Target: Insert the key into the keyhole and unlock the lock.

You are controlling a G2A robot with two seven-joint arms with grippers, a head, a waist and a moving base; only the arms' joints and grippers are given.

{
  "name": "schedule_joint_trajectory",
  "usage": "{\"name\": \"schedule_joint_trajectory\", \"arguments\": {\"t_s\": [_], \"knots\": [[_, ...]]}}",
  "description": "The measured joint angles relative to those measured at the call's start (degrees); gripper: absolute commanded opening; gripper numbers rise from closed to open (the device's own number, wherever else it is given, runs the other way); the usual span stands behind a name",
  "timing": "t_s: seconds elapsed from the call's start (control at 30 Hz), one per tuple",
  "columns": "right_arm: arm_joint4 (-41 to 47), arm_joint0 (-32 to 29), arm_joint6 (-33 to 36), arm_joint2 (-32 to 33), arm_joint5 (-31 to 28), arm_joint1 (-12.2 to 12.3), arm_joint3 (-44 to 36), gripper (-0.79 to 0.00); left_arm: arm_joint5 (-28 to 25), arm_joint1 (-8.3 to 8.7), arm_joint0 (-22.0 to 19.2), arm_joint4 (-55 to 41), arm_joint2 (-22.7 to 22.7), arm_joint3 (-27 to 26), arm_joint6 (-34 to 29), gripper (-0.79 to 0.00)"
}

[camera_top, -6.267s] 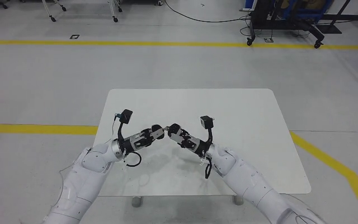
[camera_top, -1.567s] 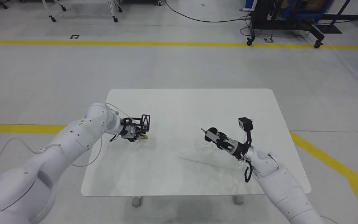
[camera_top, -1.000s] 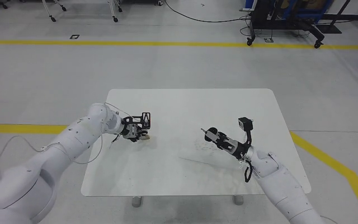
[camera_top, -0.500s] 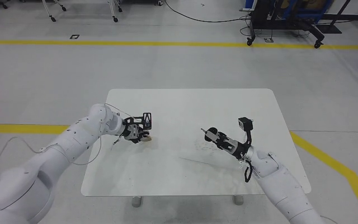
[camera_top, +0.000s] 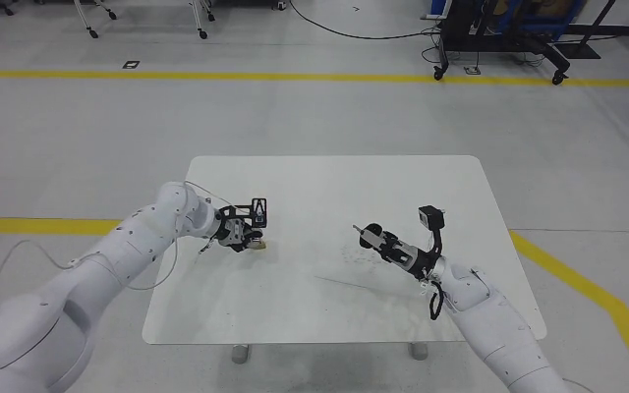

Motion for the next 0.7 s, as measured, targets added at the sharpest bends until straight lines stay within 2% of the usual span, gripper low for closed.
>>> {"name": "schedule_joint_trajectory", "arguments": {"t_s": [0.33, 0.53, 0.7], "knots": [[0.0, 0.0, 0.0, 0.0, 0.0, 0.0, 0.0, -0.785, 0.0, -0.75, -0.65, -0.62, -0.04, 1.83, -0.16, -0.785], [0.0, 0.0, 0.0, 0.0, 0.0, 0.0, 0.0, -0.785, 0.37, -0.07, -1.1, -3.38, -2.81, 2.45, 7.25, -0.785], [0.0, 0.0, 0.0, 0.0, 0.0, 0.0, 0.0, -0.785, 0.12, 1.53, 0.16, -2.29, -4.79, -1.38, 14.07, -0.785]]}}
